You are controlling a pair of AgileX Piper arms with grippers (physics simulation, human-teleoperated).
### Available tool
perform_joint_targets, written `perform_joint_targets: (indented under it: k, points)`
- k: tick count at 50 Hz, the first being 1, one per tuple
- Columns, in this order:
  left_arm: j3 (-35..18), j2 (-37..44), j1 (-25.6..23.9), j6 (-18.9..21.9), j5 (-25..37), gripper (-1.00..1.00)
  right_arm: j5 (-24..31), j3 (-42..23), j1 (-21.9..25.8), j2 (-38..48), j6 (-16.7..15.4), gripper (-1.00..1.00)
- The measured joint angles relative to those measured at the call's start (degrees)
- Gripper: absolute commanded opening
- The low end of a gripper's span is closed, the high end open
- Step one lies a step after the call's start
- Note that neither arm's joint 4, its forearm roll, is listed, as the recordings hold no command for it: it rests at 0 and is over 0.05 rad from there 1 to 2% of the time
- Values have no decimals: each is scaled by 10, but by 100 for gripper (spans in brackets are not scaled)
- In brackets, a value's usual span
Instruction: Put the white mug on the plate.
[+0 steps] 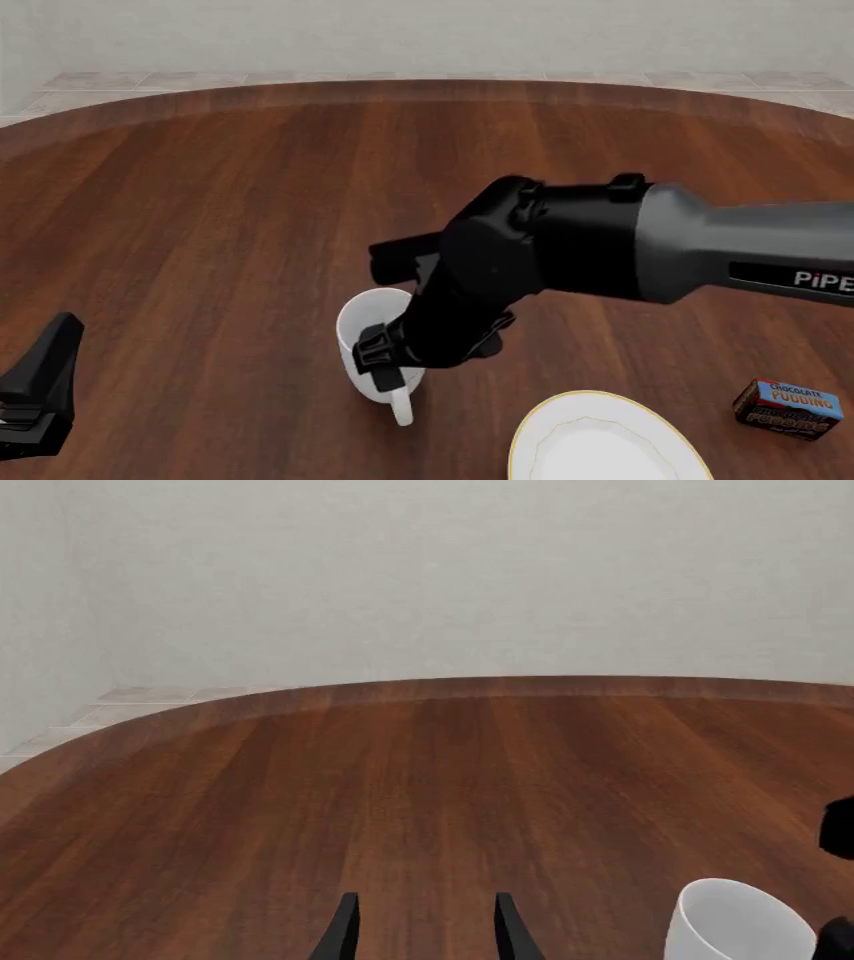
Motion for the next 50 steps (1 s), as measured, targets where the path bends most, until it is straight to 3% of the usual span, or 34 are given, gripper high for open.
perform_joint_targets:
  k: [31,32,50]
  points:
    - [0,0,0,0,0,100,-31,8,5,33,12,100]
    - [0,0,0,0,0,100,-32,7,5,33,12,-100]
    - [0,0,0,0,0,100,-30,4,4,31,3,-100]
